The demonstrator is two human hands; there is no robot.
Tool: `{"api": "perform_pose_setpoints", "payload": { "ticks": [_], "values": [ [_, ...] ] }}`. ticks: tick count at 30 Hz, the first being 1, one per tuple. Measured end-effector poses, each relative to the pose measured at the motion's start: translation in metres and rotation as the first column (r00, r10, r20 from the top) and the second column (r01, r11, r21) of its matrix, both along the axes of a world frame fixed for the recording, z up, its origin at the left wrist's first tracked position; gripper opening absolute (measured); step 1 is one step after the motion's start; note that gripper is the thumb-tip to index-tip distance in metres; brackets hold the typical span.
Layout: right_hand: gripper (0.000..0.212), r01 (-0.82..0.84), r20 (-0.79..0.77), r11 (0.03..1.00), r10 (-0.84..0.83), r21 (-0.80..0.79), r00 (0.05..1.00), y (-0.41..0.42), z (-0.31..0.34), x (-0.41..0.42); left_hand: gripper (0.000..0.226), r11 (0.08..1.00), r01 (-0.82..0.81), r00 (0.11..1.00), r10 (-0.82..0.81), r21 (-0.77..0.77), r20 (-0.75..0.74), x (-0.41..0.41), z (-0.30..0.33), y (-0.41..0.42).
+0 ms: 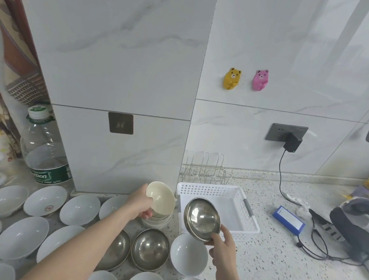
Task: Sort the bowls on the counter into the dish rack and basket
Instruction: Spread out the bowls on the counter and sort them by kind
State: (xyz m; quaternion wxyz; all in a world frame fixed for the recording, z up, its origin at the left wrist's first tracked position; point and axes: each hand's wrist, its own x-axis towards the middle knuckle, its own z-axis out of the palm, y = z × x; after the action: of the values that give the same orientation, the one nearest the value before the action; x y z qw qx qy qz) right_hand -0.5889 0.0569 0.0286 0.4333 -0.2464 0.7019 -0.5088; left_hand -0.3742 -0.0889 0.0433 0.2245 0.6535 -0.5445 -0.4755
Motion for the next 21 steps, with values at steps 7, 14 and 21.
{"api": "perform_pose_setpoints", "payload": {
  "ticks": [7, 14, 21],
  "values": [
    [0.038, 0.127, 0.008, 0.991, -0.127, -0.045, 0.992, 0.020, -0.013, -0.030, 0.049, 0.997, -0.078, 0.985, 0.075, -0.012, -0.154, 0.006, 0.014, 0.019],
    [0.036, 0.319, -0.075, 0.947, -0.317, 0.025, 0.946, 0.057, -0.057, -0.054, 0.049, 0.980, -0.173, 0.871, 0.197, 0.094, -0.449, -0.010, 0.015, 0.072],
    [0.040, 0.274, -0.210, 0.957, -0.249, 0.100, 0.945, 0.066, -0.079, -0.069, 0.052, 0.966, -0.199, 0.805, 0.256, 0.163, -0.536, -0.038, -0.006, 0.111]
  ]
}}
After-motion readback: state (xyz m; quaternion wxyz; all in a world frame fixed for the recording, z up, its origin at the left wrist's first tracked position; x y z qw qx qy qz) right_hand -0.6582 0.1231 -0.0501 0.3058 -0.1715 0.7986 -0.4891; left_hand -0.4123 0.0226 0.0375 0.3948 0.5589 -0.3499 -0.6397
